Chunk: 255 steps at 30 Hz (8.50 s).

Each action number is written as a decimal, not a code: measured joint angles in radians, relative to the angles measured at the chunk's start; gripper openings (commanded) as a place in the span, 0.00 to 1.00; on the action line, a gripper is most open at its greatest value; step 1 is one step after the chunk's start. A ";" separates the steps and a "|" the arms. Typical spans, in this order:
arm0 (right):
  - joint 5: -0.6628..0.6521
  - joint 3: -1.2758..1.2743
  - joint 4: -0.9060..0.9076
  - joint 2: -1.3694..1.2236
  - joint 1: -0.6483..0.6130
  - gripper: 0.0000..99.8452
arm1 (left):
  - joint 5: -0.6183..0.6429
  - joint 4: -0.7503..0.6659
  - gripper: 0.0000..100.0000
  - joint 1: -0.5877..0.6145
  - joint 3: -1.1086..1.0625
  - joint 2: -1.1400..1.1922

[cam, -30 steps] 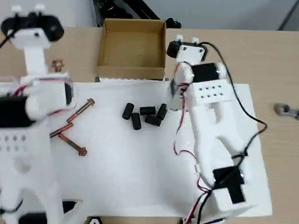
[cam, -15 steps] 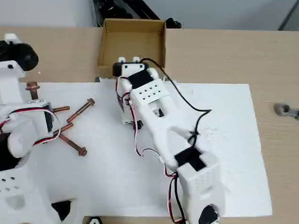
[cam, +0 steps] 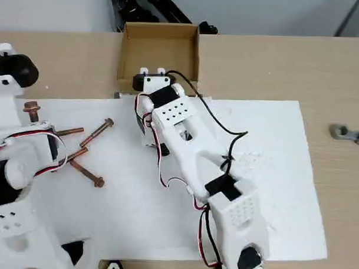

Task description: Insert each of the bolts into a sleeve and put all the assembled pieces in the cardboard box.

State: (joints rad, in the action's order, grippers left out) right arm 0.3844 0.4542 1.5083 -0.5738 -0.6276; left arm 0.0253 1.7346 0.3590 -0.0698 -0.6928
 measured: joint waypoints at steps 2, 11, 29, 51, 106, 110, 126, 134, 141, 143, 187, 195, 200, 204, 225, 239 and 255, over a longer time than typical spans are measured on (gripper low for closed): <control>0.000 0.002 -0.015 -0.025 0.000 0.16 | 0.000 0.000 0.00 0.000 0.000 0.000; 0.003 0.015 -0.058 -0.101 -0.002 0.16 | 0.000 0.000 0.00 0.000 0.000 0.000; -0.028 0.026 -0.043 -0.121 0.009 0.01 | 0.000 0.000 0.00 0.000 0.000 0.000; -0.040 0.034 0.146 0.250 0.000 0.01 | 0.014 -0.031 0.00 0.000 0.000 0.000; -0.359 -1.504 -0.997 2.016 0.000 0.01 | 0.330 -0.663 0.00 -0.624 0.006 0.000; -0.359 -1.577 -1.079 2.019 0.000 0.01 | 0.276 -0.671 0.00 -0.720 0.006 0.000; -0.411 -1.683 -1.168 2.022 0.002 0.01 | 0.235 -0.574 0.00 -0.865 0.006 0.000; -0.410 -1.683 -1.168 2.022 0.002 0.01 | 0.315 -0.555 0.00 -0.865 0.006 0.000; -0.362 -1.683 -1.168 2.022 0.055 0.00 | 0.333 -0.555 0.00 -0.865 0.006 -0.002; -0.361 -1.683 -1.168 2.022 0.060 0.00 | 0.333 -0.555 0.00 -0.875 0.006 -0.017; -0.359 -1.714 -1.168 2.022 0.060 0.00 | 0.273 -0.717 0.00 -0.947 -0.163 -0.052; -0.359 -1.714 -1.168 2.022 0.060 0.00 | 0.226 -0.717 0.00 -0.947 -0.163 -0.052; -0.359 -1.714 -1.168 2.022 0.060 0.00 | 0.221 -0.717 0.00 -0.947 -0.193 -0.052; -0.359 -1.714 -1.168 2.022 0.060 0.00 | 0.219 -0.718 0.00 -0.947 -0.199 -0.052; -0.304 -1.715 -1.168 2.021 0.058 0.00 | 0.242 -0.789 0.00 -0.893 -0.253 -0.055; -0.304 -1.715 -1.168 2.022 0.063 0.00 | 0.247 -0.789 0.00 -0.931 -0.256 -0.055; -0.302 -1.717 -1.166 2.019 0.064 0.00 | 0.245 -0.793 0.00 -0.933 -0.385 -0.075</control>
State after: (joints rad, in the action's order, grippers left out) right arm 0.0821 -1.2628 0.3422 1.4454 -0.5631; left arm 0.2708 0.9413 -0.5738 -0.4549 -0.7679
